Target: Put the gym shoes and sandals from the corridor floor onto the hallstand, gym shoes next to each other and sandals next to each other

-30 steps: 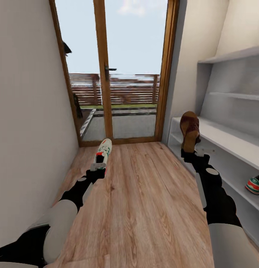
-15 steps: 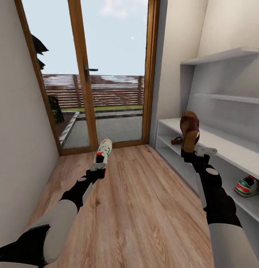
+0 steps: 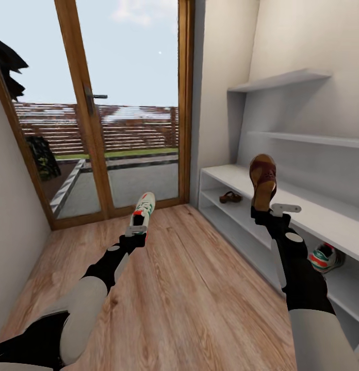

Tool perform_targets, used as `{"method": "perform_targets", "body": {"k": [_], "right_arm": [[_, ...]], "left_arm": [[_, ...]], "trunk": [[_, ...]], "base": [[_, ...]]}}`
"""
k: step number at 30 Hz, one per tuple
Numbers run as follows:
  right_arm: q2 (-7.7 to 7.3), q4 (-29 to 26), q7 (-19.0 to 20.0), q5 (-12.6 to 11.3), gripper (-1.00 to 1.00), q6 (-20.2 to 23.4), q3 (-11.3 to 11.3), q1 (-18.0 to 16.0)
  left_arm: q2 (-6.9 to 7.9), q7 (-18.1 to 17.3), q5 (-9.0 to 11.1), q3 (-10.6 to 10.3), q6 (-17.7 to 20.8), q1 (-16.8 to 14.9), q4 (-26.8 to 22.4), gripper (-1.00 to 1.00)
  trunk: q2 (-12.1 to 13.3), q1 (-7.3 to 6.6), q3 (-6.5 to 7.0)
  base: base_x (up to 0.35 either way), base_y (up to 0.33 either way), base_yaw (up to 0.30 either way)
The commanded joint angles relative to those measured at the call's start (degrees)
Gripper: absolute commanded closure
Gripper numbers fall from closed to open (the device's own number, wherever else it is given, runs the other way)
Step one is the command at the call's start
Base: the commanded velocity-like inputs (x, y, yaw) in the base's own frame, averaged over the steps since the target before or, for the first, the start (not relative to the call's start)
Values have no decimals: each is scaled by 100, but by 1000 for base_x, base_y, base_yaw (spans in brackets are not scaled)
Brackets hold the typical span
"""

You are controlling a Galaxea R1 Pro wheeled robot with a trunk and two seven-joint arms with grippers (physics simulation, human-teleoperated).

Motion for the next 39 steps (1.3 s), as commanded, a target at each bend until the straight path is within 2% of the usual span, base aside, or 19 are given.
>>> {"method": "perform_targets", "body": {"k": [1, 18, 26, 34, 39], "right_arm": [[-1, -8, -6, 34, 100, 37, 3, -3], [-1, -8, -6, 34, 100, 37, 3, -3], [-1, -8, -6, 34, 100, 37, 3, -3], [-1, -8, -5, 34, 100, 37, 3, -3], [-1, -8, -5, 34, 100, 37, 3, -3]], "left_arm": [[-7, -47, -55, 49, 17, -3, -11, 100], [-7, -47, -55, 49, 17, -3, -11, 100], [-7, -47, -55, 49, 17, -3, -11, 100], [-7, -47, -55, 49, 17, -3, -11, 100], [-7, -47, -55, 49, 17, -3, -11, 100]], "trunk": [[-3, -1, -2], [-3, -1, 63], [-3, -1, 93], [-3, -1, 98], [-3, -1, 98]], "base": [[25, 0, -242], [26, 17, -242], [196, 227, -242], [182, 278, -36], [115, 283, -217]]}}
